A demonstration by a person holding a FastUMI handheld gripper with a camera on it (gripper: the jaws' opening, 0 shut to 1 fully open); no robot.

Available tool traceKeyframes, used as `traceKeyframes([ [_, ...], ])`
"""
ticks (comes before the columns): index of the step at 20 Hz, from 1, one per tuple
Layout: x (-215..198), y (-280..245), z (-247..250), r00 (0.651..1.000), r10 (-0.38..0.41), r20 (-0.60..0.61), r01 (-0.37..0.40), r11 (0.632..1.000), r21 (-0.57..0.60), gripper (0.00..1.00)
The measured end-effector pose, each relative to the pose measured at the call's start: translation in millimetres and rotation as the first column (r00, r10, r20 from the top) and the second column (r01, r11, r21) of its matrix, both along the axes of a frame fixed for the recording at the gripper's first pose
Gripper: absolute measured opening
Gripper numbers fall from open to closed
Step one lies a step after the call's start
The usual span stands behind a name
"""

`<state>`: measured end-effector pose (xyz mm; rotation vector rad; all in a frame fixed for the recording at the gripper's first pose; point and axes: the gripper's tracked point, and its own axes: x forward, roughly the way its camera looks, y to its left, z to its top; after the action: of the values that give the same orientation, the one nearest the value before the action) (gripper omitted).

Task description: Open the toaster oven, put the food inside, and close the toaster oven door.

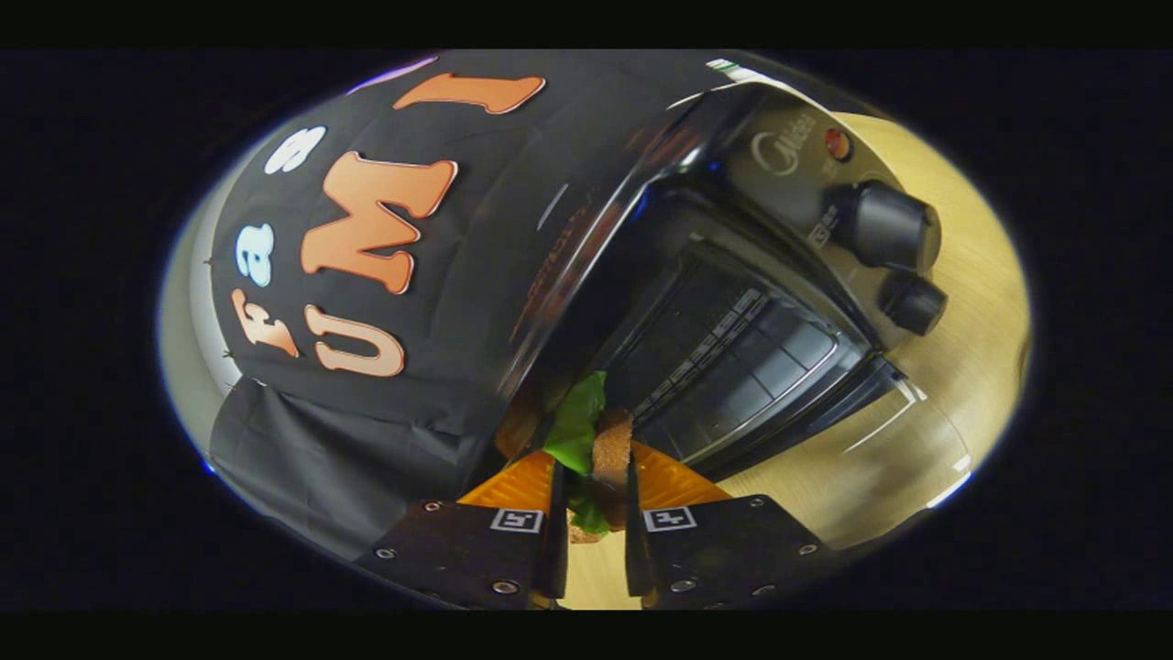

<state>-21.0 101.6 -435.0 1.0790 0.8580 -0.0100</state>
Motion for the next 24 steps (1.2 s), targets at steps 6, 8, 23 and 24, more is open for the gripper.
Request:
traceKeyframes([
  [6,10.5,-8.6,-11.3,0.999,-0.005,0.047,0.009,0.996,-0.087,0.29],
  [8,6.8,-5.5,-9.3,0.998,0.022,0.061,-0.014,0.991,-0.131,0.34],
  [23,-77.3,-22.0,42.1,0.864,0.503,-0.038,-0.453,0.741,-0.495,0.96],
  [24,-90.8,-17.8,37.3,0.84,0.539,-0.064,-0.497,0.717,-0.49,0.96],
])
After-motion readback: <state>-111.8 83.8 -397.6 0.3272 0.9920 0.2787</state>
